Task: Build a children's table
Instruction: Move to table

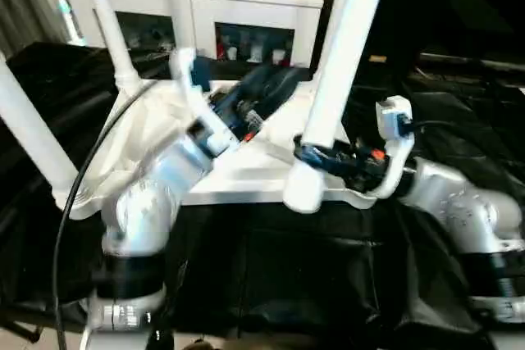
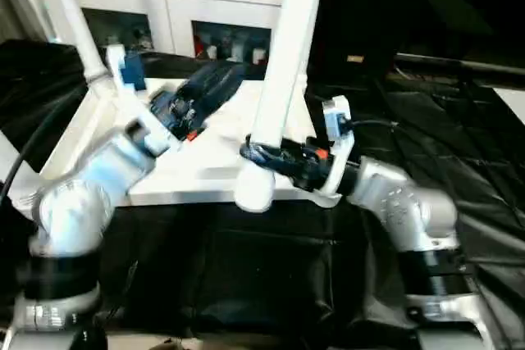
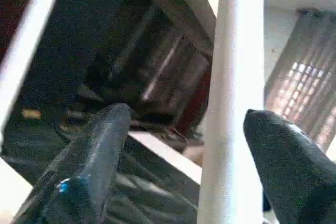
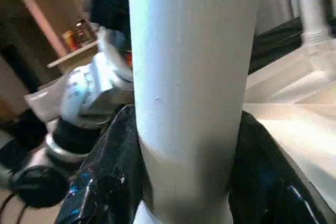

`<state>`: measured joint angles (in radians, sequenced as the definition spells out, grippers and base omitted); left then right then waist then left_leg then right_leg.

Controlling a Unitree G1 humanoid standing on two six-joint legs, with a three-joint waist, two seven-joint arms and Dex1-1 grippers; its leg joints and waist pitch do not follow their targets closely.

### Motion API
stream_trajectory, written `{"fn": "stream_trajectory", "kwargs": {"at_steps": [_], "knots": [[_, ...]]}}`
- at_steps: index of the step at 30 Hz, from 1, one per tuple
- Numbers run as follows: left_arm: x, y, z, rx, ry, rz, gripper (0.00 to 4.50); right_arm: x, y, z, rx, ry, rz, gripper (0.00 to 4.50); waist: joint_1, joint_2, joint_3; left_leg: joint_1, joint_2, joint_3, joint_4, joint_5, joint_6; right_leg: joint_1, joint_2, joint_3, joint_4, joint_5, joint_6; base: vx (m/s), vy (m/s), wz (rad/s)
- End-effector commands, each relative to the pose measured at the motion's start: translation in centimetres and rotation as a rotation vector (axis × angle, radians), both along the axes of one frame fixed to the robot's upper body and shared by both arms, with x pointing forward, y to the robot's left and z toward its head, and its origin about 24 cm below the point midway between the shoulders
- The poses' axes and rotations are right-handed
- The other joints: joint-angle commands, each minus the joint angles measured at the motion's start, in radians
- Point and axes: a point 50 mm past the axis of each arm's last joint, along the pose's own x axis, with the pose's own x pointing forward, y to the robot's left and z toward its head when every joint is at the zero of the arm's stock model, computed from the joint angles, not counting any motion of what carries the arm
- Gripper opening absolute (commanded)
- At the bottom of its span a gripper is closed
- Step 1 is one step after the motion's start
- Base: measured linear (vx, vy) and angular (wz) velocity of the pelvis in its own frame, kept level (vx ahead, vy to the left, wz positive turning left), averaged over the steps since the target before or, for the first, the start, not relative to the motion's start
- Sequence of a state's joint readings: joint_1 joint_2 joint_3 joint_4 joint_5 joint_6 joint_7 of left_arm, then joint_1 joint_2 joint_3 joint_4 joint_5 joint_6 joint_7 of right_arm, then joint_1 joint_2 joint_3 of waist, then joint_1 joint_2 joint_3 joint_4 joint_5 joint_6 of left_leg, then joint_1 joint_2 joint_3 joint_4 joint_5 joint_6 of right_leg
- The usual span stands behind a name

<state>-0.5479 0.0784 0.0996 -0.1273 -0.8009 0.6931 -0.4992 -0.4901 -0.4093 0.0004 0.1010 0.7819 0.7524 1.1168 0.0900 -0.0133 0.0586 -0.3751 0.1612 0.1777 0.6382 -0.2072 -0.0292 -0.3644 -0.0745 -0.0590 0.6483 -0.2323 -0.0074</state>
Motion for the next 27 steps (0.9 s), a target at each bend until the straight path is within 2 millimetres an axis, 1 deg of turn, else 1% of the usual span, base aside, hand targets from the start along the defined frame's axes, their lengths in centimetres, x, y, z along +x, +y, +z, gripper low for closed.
{"fn": "stream_trajectory", "kwargs": {"at_steps": [1,2,3,4,5,6,8,9,11,13,14,15,16,17,18,19,20,22,23,24,26,27], "knots": [[0.0,-0.5,-0.3,0.028,0.036,-0.067,4.27,-0.2,0.3,1.0,-0.006,-0.033,0.053,1.85,0.005,-0.012,-0.063,0.013,0.068,-0.032,-0.093,-0.119,-0.011,0.032,-0.084,0.052,-0.089,-0.171,-0.182,0.000,0.000,0.00],[-0.1,-0.6,-0.3,0.031,0.046,-0.084,4.27,-0.3,0.3,1.0,-0.011,-0.034,0.059,1.85,0.007,-0.012,-0.065,0.014,0.067,-0.029,-0.091,-0.097,-0.002,0.030,-0.083,0.053,-0.086,-0.130,-0.193,0.000,0.000,0.00],[-0.1,-0.7,-0.3,0.034,0.059,-0.105,4.45,-0.4,0.3,1.0,-0.015,-0.034,0.065,1.85,0.010,-0.004,-0.066,0.014,0.067,-0.030,-0.090,-0.086,0.000,0.030,-0.084,0.053,-0.084,-0.108,-0.202,0.000,0.000,0.00],[-0.3,-0.9,-0.2,0.022,0.077,-0.151,4.45,-0.4,0.3,1.0,-0.026,-0.034,0.072,1.85,0.012,-0.008,-0.071,0.010,0.067,-0.028,-0.086,-0.044,0.016,0.032,-0.082,0.051,-0.076,-0.029,-0.222,0.000,0.000,0.00],[-0.3,-0.9,-0.2,0.022,0.077,-0.151,4.45,-0.4,0.3,1.0,-0.026,-0.034,0.072,1.85,0.012,-0.008,-0.071,0.010,0.067,-0.028,-0.086,-0.044,0.016,0.032,-0.082,0.051,-0.076,-0.029,-0.222,0.000,0.000,0.00],[-0.4,-1.0,-0.2,0.018,0.084,-0.165,4.45,-0.4,0.2,1.0,-0.031,-0.034,0.074,1.85,0.017,-0.009,-0.075,0.006,0.066,-0.026,-0.081,0.007,0.039,0.032,-0.080,0.049,-0.067,0.057,-0.245,0.000,0.000,0.00],[-0.5,-1.1,-0.2,0.020,0.089,-0.180,4.45,-0.5,0.2,1.0,-0.043,-0.034,0.082,1.85,0.021,-0.009,-0.075,0.003,0.065,-0.024,-0.079,0.014,0.056,0.032,-0.080,0.048,-0.066,0.083,-0.258,0.000,0.000,0.00],[-0.6,-1.4,-0.2,0.005,0.102,-0.214,4.45,-0.6,0.3,0.9,-0.052,-0.029,0.101,1.85,0.022,-0.009,-0.075,0.003,0.066,-0.025,-0.078,0.013,0.059,0.031,-0.080,0.048,-0.065,0.082,-0.260,0.000,0.000,0.00],[-0.9,-1.6,0.1,-0.012,0.105,-0.256,4.45,-0.7,0.2,0.9,-0.059,-0.026,0.109,1.85,0.025,-0.010,-0.071,0.003,0.067,-0.024,-0.081,-0.014,0.059,0.031,-0.081,0.047,-0.069,0.046,-0.263,0.000,0.000,0.00],[-1.2,-1.7,0.2,-0.025,0.105,-0.288,4.45,-0.8,0.2,0.8,-0.070,-0.028,0.119,1.85,0.026,-0.010,-0.069,0.006,0.070,-0.024,-0.084,-0.042,0.041,0.029,-0.081,0.047,-0.072,0.000,-0.259,0.000,0.000,0.00],[-1.2,-1.7,0.3,-0.026,0.106,-0.292,4.45,-0.8,0.2,0.8,-0.072,-0.028,0.121,1.85,0.027,-0.010,-0.068,0.006,0.070,-0.024,-0.086,-0.056,0.032,0.030,-0.082,0.048,-0.075,-0.024,-0.254,0.000,0.000,0.00],[-1.3,-1.7,0.3,-0.028,0.108,-0.300,4.45,-0.9,0.2,0.8,-0.075,-0.029,0.125,1.85,0.026,-0.010,-0.067,0.007,0.070,-0.024,-0.086,-0.060,0.029,0.030,-0.083,0.049,-0.077,-0.033,-0.251,0.000,0.000,0.00],[-1.4,-1.9,0.2,-0.016,0.115,-0.317,4.45,-1.1,0.2,0.7,-0.093,-0.027,0.145,1.85,0.026,-0.012,-0.066,0.006,0.070,-0.024,-0.087,-0.067,0.023,0.031,-0.083,0.049,-0.079,-0.053,-0.243,0.000,0.000,0.00],[-1.4,-2.0,0.2,-0.014,0.116,-0.319,4.45,-1.2,0.2,0.7,-0.095,-0.027,0.148,1.85,0.027,-0.012,-0.066,0.007,0.070,-0.024,-0.087,-0.067,0.019,0.031,-0.083,0.049,-0.079,-0.061,-0.235,0.000,0.000,0.00],[-1.4,-2.0,0.2,-0.013,0.117,-0.321,4.45,-1.2,0.3,0.6,-0.099,-0.027,0.151,1.85,0.027,-0.012,-0.066,0.007,0.070,-0.024,-0.087,-0.067,0.019,0.031,-0.083,0.049,-0.079,-0.061,-0.235,0.000,0.000,0.00],[-1.5,-2.2,0.1,0.001,0.126,-0.339,4.45,-1.5,0.3,0.4,-0.126,-0.028,0.180,1.85,0.027,-0.013,-0.065,0.005,0.070,-0.025,-0.088,-0.071,0.016,0.032,-0.083,0.049,-0.081,-0.079,-0.223,0.000,0.000,0.00],[-1.6,-2.4,0.1,0.018,0.129,-0.358,4.45,-1.7,0.3,0.1,-0.146,-0.026,0.202,1.85,0.026,-0.013,-0.064,0.005,0.070,-0.025,-0.088,-0.074,0.015,0.030,-0.084,0.051,-0.083,-0.089,-0.219,0.000,0.000,0.00],[-1.7,-2.5,0.0,0.035,0.133,-0.382,4.45,-2.1,0.4,-0.3,-0.180,-0.024,0.238,1.85,0.028,-0.012,-0.065,0.005,0.070,-0.027,-0.089,-0.068,0.014,0.030,-0.083,0.050,-0.082,-0.092,-0.210,0.000,0.000,0.00],[-1.7,-2.6,0.0,0.039,0.132,-0.394,4.45,-2.3,0.4,-0.5,-0.199,-0.024,0.256,1.85,0.028,-0.008,-0.066,0.005,0.070,-0.027,-0.088,-0.065,0.013,0.031,-0.084,0.050,-0.081,-0.079,-0.211,0.000,0.000,0.00],[-1.7,-2.6,0.0,0.039,0.132,-0.394,4.45,-2.3,0.4,-0.5,-0.199,-0.024,0.256,1.85,0.027,-0.009,-0.066,0.004,0.070,-0.027,-0.088,-0.063,0.013,0.031,-0.083,0.050,-0.081,-0.072,-0.212,0.000,0.000,0.00],[-1.7,-2.5,0.2,0.036,0.120,-0.423,4.45,-2.5,0.5,-1.0,-0.242,-0.028,0.283,1.85,0.027,-0.008,-0.067,0.005,0.070,-0.027,-0.088,-0.064,0.013,0.031,-0.083,0.050,-0.080,-0.061,-0.219,0.000,0.000,0.00],[-1.7,-2.4,0.4,0.034,0.118,-0.433,4.28,-2.5,0.4,-1.2,-0.259,-0.029,0.291,1.85,0.027,-0.005,-0.067,0.005,0.070,-0.028,-0.088,-0.064,0.012,0.031,-0.083,0.050,-0.079,-0.056,-0.222,0.000,0.000,0.00]]}}
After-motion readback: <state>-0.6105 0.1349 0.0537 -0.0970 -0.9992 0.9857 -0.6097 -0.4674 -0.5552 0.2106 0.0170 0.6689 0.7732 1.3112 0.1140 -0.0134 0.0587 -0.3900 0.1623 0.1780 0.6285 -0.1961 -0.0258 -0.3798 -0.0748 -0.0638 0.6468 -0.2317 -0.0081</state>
